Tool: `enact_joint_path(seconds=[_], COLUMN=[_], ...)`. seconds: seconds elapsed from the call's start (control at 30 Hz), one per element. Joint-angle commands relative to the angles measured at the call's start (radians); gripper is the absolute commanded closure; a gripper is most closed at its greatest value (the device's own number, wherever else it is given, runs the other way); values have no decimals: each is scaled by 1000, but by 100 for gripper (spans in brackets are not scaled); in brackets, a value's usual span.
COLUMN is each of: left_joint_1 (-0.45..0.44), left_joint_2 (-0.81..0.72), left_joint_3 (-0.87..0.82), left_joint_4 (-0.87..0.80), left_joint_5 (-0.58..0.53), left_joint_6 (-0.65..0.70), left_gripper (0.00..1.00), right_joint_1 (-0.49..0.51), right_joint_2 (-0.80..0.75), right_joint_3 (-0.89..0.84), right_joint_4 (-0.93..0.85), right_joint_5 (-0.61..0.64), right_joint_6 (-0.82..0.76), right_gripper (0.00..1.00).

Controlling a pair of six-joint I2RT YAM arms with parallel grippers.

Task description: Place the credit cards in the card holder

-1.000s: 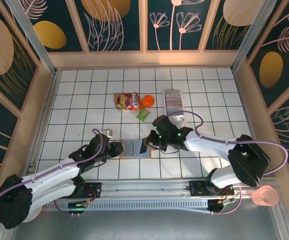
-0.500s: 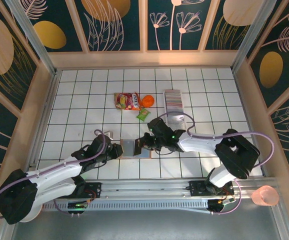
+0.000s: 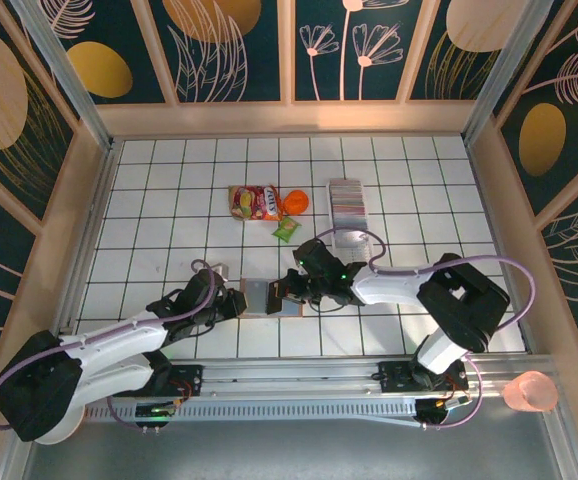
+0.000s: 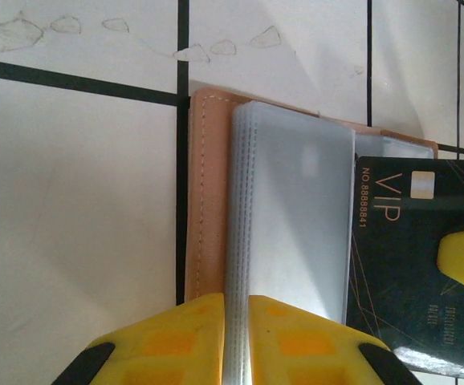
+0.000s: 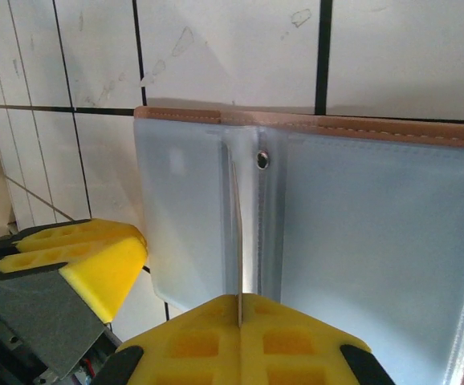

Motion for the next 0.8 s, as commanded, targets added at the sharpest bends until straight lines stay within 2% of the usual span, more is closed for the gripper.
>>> enact_joint_path(seconds=[0.0, 0.77], left_joint_1=[0, -1], left_joint_2=[8, 26], left_joint_3=[-16, -35], left_joint_4=[14, 28], left_joint_5=[4, 5], left_joint_6=[16, 11], left_gripper=[86, 93], right_joint_1=[5, 4], right_joint_2=[15, 43], right_joint_3=[-21, -70], right_joint_4=[51, 176], right_joint_5=[-16, -25], right_joint_6=[-4, 44], right_gripper=[100, 100])
